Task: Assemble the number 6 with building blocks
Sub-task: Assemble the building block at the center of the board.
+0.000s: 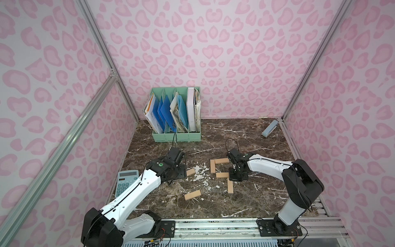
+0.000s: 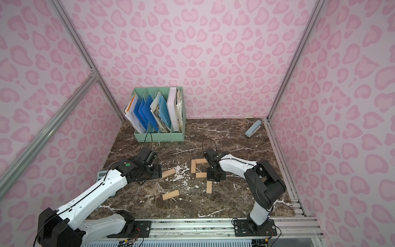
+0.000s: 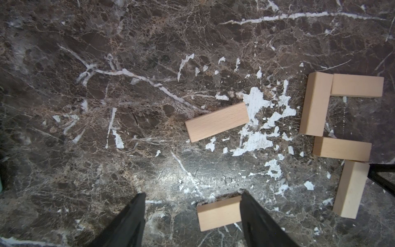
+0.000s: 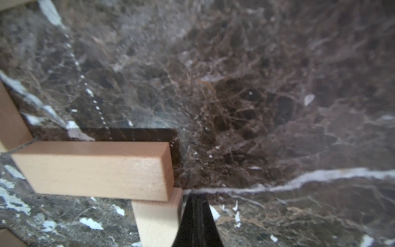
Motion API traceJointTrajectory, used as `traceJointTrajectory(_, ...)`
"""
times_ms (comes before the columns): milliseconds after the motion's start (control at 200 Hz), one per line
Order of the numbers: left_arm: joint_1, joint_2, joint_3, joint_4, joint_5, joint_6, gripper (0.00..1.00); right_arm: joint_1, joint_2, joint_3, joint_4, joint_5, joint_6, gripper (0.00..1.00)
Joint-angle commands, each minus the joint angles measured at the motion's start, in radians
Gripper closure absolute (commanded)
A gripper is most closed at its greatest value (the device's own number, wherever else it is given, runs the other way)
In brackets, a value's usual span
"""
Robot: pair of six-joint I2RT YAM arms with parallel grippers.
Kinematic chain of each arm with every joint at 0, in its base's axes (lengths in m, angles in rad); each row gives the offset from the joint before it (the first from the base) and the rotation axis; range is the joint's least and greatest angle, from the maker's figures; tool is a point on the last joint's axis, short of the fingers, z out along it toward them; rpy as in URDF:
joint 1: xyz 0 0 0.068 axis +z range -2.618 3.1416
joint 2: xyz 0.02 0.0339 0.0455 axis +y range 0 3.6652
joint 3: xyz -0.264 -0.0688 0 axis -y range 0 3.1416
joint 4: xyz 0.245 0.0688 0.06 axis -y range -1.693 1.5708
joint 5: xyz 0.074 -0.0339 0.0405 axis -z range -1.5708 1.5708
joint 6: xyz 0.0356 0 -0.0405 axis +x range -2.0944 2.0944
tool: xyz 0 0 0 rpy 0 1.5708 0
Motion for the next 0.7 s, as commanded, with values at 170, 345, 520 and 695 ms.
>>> traceJointTrajectory(170, 0.000, 0.005, 0.003, -0.004, -0.007, 0.000, 0.27, -0.004, 0.010, 0.025, -0.003, 0.011, -0.015, 1.00)
traceJointTrajectory(345, 0.000, 0.007, 0.002, -0.001, -0.006, 0.000, 0.27, -0.003, 0.014, 0.031, -0.005, 0.007, -0.015, 1.00)
traceJointTrajectory(520, 0.000, 0.011, 0.002, 0.000, -0.006, 0.002, 0.27, -0.003, 0.016, 0.035, -0.004, 0.003, -0.016, 1.00)
traceJointTrajectory(695, 0.000, 0.011, 0.001, 0.002, -0.006, 0.002, 0.27, -0.004, 0.016, 0.041, -0.006, 0.006, -0.015, 1.00)
